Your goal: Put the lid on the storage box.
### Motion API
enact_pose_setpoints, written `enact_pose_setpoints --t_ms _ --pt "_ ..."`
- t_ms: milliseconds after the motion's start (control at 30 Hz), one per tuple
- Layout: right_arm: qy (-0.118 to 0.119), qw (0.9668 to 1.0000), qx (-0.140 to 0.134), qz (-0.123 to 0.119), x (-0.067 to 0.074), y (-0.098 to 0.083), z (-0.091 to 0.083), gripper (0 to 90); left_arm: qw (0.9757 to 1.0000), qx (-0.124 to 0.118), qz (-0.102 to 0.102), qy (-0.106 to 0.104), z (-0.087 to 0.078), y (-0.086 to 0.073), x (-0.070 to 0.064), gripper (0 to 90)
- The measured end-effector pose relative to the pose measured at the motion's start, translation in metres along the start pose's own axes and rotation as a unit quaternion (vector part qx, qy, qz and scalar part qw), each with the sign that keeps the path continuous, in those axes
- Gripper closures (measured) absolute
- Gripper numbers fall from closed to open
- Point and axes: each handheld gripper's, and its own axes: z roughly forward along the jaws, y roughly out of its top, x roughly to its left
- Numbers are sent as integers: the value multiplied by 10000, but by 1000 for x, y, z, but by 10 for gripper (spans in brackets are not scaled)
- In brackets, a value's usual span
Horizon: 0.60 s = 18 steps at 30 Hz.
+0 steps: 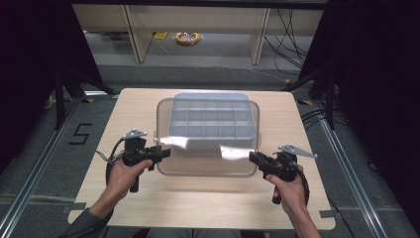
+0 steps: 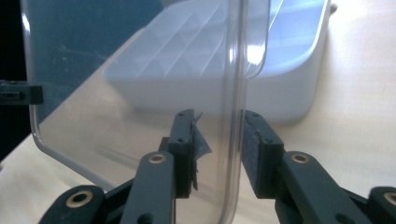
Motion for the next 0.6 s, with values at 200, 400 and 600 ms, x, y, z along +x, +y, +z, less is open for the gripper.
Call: enact_pose_setpoints --t_ms 200,400,600 --pt "-307 9993 -188 -104 -9 46 19 670 9999 28 -85 94 20 35 5 518" --pt "-467 9983 -336 26 -14 78 31 669 9997 -71 -184 174 37 62 10 509" --pt "-704 9968 -373 107 -20 95 45 656 9990 -23 -404 188 52 76 15 502"
